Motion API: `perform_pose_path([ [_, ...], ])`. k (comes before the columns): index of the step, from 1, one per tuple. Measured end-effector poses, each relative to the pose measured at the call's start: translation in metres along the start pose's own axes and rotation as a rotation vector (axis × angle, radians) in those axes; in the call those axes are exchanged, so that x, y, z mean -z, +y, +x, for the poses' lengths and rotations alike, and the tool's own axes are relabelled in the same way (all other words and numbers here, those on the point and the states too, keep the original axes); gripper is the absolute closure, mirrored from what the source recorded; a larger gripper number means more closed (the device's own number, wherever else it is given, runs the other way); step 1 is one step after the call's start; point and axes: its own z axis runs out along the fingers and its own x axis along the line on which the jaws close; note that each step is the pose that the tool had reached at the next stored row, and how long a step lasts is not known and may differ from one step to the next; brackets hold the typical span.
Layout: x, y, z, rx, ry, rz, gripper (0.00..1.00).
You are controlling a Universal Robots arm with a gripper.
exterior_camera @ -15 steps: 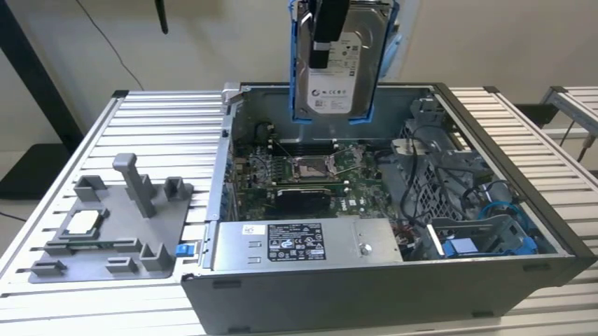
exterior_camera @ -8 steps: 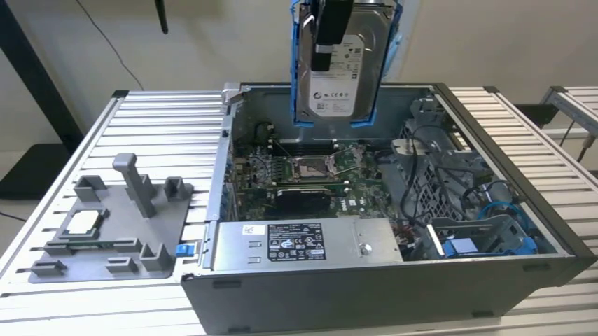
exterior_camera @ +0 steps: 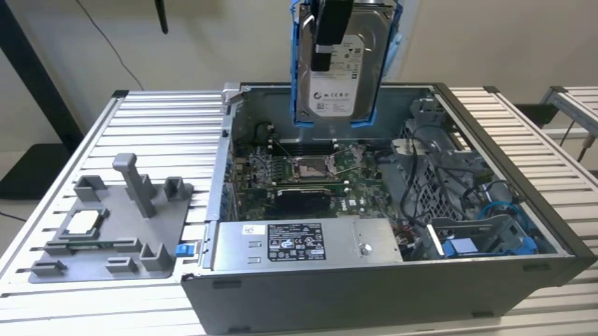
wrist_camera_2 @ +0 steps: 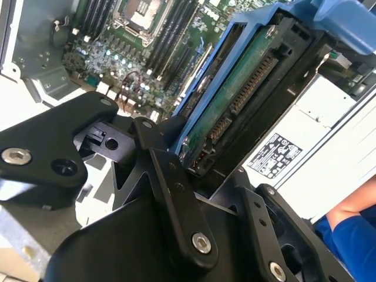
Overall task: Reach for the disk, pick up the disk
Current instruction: 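Pick up the disk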
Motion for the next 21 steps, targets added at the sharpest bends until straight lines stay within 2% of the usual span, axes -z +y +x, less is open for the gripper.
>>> perform_pose_path([
  [5, 0.0001, -0.0002, 0.0029, 0.0, 0.0, 0.0, 1.0],
  [21, 0.0011, -0.0022, 0.0268, -0.001, -0.0001, 0.0, 1.0],
])
